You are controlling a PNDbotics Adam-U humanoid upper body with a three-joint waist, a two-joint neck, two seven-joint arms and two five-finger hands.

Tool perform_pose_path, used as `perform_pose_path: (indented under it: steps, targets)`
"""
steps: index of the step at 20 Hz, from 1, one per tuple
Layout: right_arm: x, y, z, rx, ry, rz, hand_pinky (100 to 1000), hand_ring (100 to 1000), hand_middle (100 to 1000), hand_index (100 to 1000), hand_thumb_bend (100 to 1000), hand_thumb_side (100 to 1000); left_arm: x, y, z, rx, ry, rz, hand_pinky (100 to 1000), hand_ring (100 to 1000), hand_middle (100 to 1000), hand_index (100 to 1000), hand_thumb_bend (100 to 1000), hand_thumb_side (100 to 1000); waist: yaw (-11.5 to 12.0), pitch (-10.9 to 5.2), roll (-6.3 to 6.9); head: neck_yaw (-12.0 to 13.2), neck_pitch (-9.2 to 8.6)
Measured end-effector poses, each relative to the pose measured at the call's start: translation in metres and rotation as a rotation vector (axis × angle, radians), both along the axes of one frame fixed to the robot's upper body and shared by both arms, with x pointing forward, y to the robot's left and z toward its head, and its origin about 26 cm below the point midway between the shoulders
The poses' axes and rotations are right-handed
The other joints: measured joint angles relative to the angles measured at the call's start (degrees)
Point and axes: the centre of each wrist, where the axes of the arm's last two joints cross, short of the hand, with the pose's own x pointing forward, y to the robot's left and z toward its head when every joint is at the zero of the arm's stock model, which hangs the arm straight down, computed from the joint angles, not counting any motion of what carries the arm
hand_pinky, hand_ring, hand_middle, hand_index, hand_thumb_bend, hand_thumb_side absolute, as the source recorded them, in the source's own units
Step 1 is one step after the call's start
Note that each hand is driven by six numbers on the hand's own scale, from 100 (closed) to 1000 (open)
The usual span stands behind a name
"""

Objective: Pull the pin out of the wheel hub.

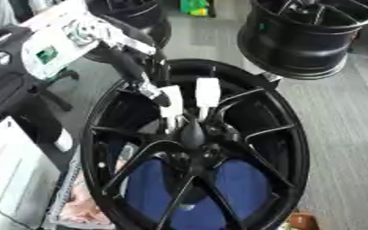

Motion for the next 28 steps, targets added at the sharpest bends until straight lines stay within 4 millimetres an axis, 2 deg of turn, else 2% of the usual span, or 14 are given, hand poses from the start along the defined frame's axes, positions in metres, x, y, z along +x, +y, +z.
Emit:
perform_pose_path:
  steps: [13, 20, 22, 24, 26, 28]
  targets:
    - [0.000, 0.001, 0.000, 0.007, -0.006, 0.000, 857, 695, 588, 731, 100, 270, -0.001, -0.005, -0.014, 0.026, 0.007, 0.024, 763, 760, 693, 818, 600, 790, -0.37, 0.04, -0.04, 0.22, 0.00]
    - [0.000, 0.001, -0.001, 0.018, -0.010, 0.000, 858, 696, 588, 731, 100, 278, -0.002, -0.013, -0.017, 0.023, 0.005, 0.020, 743, 737, 659, 805, 531, 791, -0.61, 0.19, -0.07, 0.44, 0.00]
    - [0.000, 0.000, -0.001, 0.022, -0.011, -0.001, 858, 696, 588, 731, 100, 287, -0.003, -0.013, -0.016, 0.018, 0.006, 0.026, 716, 699, 608, 773, 457, 735, -0.61, 0.20, -0.07, 0.57, 0.00]
    - [0.000, 0.000, -0.001, 0.025, -0.011, 0.000, 858, 696, 588, 730, 100, 295, -0.004, -0.013, -0.015, 0.012, 0.006, 0.034, 696, 669, 576, 743, 366, 640, -0.61, 0.20, -0.09, 0.60, 0.00]
    - [0.000, 0.001, -0.002, 0.029, -0.011, 0.000, 858, 696, 588, 730, 100, 300, -0.005, -0.014, -0.013, 0.000, 0.006, 0.045, 682, 643, 547, 715, 292, 533, -0.61, 0.20, -0.15, 0.60, 0.00]
    - [0.000, 0.001, -0.003, 0.036, -0.012, 0.001, 858, 696, 588, 730, 100, 306, -0.006, -0.015, -0.011, -0.014, 0.010, 0.055, 663, 611, 522, 690, 248, 389, -0.61, 0.22, -0.20, 0.60, 0.00]
